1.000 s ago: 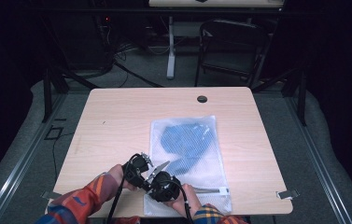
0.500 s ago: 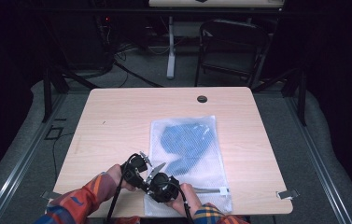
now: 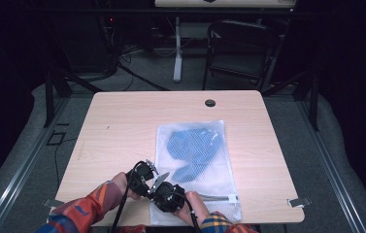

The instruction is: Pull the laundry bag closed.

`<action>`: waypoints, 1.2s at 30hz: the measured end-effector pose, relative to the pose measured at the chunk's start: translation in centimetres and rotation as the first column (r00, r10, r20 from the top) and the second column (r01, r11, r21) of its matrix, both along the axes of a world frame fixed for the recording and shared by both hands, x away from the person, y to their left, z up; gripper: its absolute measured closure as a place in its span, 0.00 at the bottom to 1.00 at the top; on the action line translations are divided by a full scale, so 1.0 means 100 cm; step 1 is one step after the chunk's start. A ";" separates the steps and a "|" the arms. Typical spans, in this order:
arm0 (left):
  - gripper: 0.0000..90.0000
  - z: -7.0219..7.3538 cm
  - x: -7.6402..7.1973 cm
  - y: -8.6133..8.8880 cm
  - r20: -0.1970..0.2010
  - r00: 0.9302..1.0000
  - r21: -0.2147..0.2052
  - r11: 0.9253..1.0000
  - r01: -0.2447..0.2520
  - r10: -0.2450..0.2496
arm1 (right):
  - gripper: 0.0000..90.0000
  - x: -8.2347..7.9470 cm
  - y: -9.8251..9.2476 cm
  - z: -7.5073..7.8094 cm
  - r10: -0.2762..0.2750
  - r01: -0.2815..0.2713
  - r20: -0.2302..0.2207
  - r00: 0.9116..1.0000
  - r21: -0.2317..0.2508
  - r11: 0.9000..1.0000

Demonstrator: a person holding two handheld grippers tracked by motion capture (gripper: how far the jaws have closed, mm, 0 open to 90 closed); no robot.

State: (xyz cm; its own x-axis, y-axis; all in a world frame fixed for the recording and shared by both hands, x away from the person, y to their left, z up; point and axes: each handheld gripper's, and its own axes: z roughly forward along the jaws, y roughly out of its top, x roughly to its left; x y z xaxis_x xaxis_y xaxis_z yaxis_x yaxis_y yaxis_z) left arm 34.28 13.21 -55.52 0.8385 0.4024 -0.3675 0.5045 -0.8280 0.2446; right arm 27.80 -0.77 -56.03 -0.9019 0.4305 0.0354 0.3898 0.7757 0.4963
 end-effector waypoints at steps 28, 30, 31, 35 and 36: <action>1.00 0.000 0.001 0.001 0.001 1.000 -0.008 1.000 0.021 -0.021 | 0.96 0.007 -0.020 0.006 -0.012 0.011 -0.023 1.000 -0.039 0.999; 1.00 0.000 0.001 0.001 -0.003 1.000 -0.007 1.000 0.023 -0.023 | 0.96 0.007 -0.023 0.007 -0.014 0.013 -0.026 1.000 -0.032 0.999; 1.00 0.000 0.001 0.001 -0.003 1.000 -0.007 1.000 0.024 -0.024 | 0.96 0.008 -0.025 0.007 -0.013 0.012 -0.031 0.999 -0.036 0.999; 1.00 0.000 0.001 0.001 0.004 1.000 -0.013 1.000 0.018 -0.018 | 1.00 0.011 -0.030 0.008 -0.030 0.029 -0.018 0.999 -0.054 0.998; 1.00 0.000 0.001 0.001 0.004 1.000 -0.010 1.000 0.022 -0.022 | 1.00 0.013 -0.033 0.006 -0.039 0.038 -0.033 0.999 -0.042 0.998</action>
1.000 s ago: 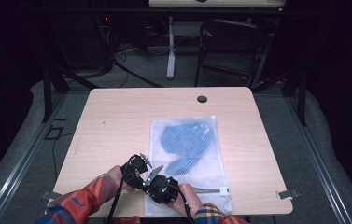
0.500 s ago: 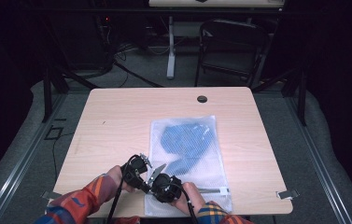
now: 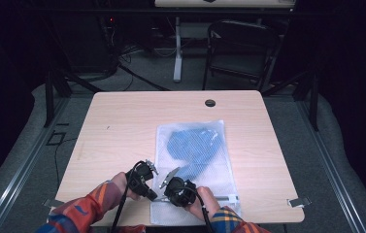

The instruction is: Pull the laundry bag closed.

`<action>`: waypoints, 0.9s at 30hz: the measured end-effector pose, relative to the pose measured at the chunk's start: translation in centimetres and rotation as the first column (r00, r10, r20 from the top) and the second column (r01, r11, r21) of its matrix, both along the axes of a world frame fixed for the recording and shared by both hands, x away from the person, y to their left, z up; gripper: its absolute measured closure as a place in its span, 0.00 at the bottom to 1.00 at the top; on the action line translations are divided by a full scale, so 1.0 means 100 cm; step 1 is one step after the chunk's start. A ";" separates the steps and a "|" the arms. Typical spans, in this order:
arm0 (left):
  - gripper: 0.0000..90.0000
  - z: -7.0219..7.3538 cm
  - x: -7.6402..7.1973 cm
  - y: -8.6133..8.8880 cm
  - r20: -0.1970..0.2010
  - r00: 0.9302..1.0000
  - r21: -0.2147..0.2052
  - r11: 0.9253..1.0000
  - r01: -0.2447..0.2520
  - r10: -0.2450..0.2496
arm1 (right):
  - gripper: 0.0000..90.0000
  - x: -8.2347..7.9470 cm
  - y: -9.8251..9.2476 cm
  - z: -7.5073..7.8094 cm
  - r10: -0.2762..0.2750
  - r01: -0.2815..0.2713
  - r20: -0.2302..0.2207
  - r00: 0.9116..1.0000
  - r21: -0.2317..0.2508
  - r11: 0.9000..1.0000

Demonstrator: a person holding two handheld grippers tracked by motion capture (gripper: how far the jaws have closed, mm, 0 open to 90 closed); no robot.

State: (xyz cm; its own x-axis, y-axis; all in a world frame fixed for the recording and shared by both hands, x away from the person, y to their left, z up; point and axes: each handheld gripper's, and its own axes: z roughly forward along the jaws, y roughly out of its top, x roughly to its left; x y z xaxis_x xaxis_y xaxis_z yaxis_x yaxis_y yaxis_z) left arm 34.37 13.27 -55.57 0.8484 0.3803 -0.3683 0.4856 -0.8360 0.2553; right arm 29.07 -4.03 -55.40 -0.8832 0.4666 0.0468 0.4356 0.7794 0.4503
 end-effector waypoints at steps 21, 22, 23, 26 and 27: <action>1.00 0.000 0.001 -0.001 -0.012 1.000 0.001 1.000 0.013 -0.013 | 0.87 0.007 0.007 -0.002 0.024 -0.022 -0.015 1.000 0.099 0.995; 1.00 0.000 0.001 -0.001 -0.013 1.000 0.000 1.000 0.012 -0.012 | 0.87 0.008 0.007 -0.002 0.017 -0.015 -0.016 1.000 0.102 0.995; 1.00 0.000 0.001 -0.001 -0.013 1.000 0.000 1.000 0.012 -0.012 | 0.87 0.008 0.007 -0.002 0.017 -0.015 -0.016 1.000 0.102 0.995; 1.00 0.000 0.001 -0.002 -0.010 1.000 0.002 1.000 0.008 -0.008 | 0.88 0.008 0.006 -0.002 0.043 -0.039 -0.036 0.998 0.093 0.995; 1.00 0.000 0.001 -0.002 -0.010 1.000 0.002 1.000 0.008 -0.008 | 0.88 0.008 0.006 -0.002 0.043 -0.039 -0.036 0.998 0.093 0.995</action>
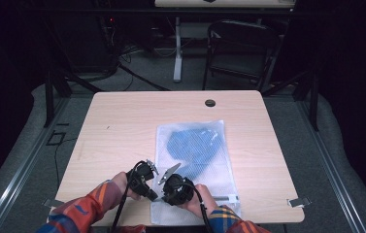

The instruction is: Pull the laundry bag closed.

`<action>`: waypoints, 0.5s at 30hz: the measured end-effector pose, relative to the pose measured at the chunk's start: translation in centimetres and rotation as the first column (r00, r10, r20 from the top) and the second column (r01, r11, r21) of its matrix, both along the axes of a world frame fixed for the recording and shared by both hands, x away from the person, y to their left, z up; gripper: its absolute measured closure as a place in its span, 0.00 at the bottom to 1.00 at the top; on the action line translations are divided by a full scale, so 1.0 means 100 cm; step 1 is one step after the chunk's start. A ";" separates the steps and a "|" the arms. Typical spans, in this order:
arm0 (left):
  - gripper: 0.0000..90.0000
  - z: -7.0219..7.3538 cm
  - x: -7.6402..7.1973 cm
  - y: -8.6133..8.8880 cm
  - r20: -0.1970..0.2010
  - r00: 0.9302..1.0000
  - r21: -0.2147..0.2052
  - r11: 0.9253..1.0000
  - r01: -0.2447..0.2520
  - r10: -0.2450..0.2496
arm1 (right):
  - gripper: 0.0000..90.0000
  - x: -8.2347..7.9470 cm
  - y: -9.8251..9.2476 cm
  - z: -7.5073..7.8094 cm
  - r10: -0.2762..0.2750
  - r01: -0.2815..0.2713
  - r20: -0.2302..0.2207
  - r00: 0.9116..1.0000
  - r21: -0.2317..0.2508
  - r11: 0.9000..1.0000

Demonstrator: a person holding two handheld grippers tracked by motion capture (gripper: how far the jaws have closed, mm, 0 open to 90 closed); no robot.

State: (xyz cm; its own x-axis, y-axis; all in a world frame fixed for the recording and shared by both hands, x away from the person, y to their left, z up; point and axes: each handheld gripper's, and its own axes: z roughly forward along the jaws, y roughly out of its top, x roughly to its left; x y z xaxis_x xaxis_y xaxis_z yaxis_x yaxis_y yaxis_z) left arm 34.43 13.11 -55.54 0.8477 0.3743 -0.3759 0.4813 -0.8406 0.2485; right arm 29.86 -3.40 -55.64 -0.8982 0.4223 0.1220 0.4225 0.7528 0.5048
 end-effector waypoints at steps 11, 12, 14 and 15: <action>1.00 -0.001 0.001 0.000 -0.010 1.000 -0.005 1.000 -0.005 0.005 | 0.81 0.007 -0.006 0.001 0.013 -0.013 0.009 1.000 0.037 0.999; 1.00 -0.001 0.002 0.001 -0.010 1.000 -0.002 1.000 0.009 -0.009 | 0.81 0.007 -0.005 -0.001 0.021 -0.021 0.006 1.000 0.036 0.999; 1.00 0.000 0.002 0.001 -0.015 1.000 0.000 1.000 0.015 -0.015 | 0.83 0.005 -0.003 -0.003 0.057 -0.057 0.008 0.998 0.028 0.998; 1.00 0.000 0.003 0.001 -0.016 1.000 0.000 1.000 0.015 -0.015 | 0.85 0.003 -0.001 -0.004 0.078 -0.078 0.007 0.997 0.016 0.997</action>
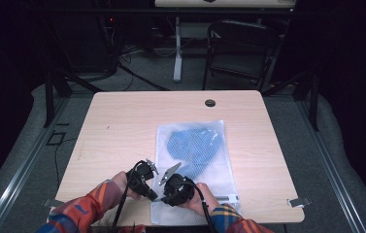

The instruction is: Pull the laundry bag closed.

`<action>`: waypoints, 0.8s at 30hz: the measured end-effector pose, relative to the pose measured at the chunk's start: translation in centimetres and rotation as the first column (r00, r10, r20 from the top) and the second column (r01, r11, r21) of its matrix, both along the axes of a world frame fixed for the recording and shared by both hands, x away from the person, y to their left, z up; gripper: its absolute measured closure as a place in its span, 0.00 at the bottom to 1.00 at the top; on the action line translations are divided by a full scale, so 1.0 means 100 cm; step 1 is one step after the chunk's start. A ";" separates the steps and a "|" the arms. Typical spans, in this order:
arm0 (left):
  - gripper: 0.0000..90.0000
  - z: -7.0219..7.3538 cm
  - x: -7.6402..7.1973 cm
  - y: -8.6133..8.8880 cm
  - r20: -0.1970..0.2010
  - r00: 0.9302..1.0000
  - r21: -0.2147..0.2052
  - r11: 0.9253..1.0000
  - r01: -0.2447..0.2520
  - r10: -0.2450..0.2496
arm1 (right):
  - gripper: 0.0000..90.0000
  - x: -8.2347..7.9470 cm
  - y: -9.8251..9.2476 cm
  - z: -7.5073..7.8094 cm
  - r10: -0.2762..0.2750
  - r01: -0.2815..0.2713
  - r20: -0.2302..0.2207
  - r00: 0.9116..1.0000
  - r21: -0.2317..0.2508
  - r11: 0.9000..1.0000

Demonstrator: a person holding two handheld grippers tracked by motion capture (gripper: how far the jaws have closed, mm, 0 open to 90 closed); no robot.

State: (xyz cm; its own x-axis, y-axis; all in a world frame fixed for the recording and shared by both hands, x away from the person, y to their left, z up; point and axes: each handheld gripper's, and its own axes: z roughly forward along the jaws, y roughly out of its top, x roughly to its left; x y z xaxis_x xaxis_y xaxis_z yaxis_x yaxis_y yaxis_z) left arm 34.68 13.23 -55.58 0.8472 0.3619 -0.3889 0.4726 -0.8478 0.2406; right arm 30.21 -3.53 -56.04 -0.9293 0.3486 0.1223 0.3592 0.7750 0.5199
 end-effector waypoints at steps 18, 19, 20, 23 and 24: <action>1.00 0.001 0.001 -0.002 -0.013 1.000 -0.037 0.999 0.016 -0.016 | 0.92 -0.004 0.001 -0.003 0.014 -0.014 0.039 0.999 -0.001 1.000; 1.00 -0.001 -0.001 -0.005 -0.002 1.000 -0.019 1.000 0.023 -0.023 | 0.92 -0.004 0.001 -0.003 0.012 -0.012 0.040 0.999 -0.003 1.000; 1.00 -0.002 -0.004 -0.008 -0.005 1.000 -0.026 0.999 0.024 -0.025 | 0.92 -0.004 0.000 -0.004 0.008 -0.008 0.042 0.999 0.012 1.000; 1.00 -0.003 -0.018 -0.017 0.017 0.994 -0.063 0.993 -0.104 0.105 | 0.92 -0.006 -0.001 -0.002 -0.006 0.007 0.026 1.000 -0.011 1.000; 1.00 -0.003 -0.019 -0.017 0.019 0.992 -0.070 0.990 -0.120 0.122 | 0.92 -0.006 -0.001 -0.002 -0.004 0.004 0.028 1.000 -0.013 1.000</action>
